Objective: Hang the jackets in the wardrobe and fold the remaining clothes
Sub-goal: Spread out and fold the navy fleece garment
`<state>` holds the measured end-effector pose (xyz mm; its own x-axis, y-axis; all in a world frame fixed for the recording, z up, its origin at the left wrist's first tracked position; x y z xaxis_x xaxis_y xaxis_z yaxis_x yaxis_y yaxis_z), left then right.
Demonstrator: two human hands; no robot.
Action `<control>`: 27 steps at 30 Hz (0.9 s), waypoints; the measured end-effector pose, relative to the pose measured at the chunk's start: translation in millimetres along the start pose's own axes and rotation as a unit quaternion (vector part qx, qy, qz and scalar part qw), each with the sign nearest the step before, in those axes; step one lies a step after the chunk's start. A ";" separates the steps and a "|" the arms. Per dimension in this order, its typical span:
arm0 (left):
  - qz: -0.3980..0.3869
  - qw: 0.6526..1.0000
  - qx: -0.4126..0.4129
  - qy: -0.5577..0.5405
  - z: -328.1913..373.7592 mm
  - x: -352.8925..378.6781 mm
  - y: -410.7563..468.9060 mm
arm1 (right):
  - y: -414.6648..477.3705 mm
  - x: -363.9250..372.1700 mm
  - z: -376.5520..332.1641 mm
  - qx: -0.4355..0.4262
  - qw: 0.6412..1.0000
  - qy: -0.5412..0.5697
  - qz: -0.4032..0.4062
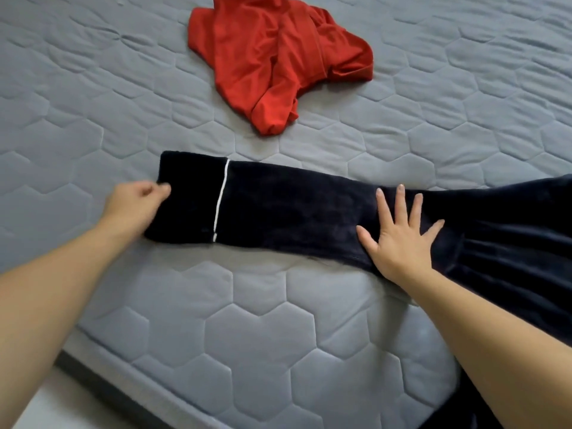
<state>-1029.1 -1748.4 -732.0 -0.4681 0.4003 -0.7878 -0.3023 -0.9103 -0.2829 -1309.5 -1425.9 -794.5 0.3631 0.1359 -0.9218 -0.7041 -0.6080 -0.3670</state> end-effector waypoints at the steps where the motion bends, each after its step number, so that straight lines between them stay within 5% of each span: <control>1: 0.063 0.997 0.031 0.016 11.3 -13.9 9.8 | -0.9 -9.0 -1.5 -0.002 0.999 0.023 0.028; 4: 0.157 0.987 0.034 0.025 11.0 -53.1 37.6 | -10.3 -31.0 3.5 -0.001 0.988 0.092 0.123; 7: 0.084 0.994 -0.068 0.028 -38.5 -45.9 38.9 | -11.7 -0.5 15.9 0.006 0.997 0.015 0.076; 10: -0.023 0.977 -0.181 -0.112 -34.7 -3.7 17.4 | -0.8 24.0 22.7 0.005 0.998 0.003 0.059; 15: -0.099 0.956 -0.179 -0.210 12.5 38.8 3.8 | 1.3 28.0 25.2 0.001 0.998 -0.006 0.055; 19: 0.059 0.997 -0.052 -0.019 28.4 -0.6 9.8 | -4.1 -0.1 15.4 -0.005 0.998 0.045 0.046; 21: 0.114 0.992 0.004 0.052 31.9 -18.8 13.7 | -15.4 -26.2 19.4 -0.005 0.989 0.094 0.111; 27: 0.112 0.971 -0.004 0.213 -10.0 19.7 25.1 | -7.1 20.4 41.1 0.058 0.995 -0.013 0.083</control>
<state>-1037.6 -1764.5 -760.0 -0.1347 0.1140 -0.9843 -0.2261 -0.9707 -0.0815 -1322.2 -1386.6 -815.8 0.2216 0.0617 -0.9732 -0.8188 -0.5303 -0.2201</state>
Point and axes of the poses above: each hand's wrist, its own y-axis towards the middle knuckle, its own x-axis out of the palm, z = x × y, the point moved 6 cm from there along y, towards the middle knuckle, and after that the axes turned 1 degree about y, right-handed, at the moved point
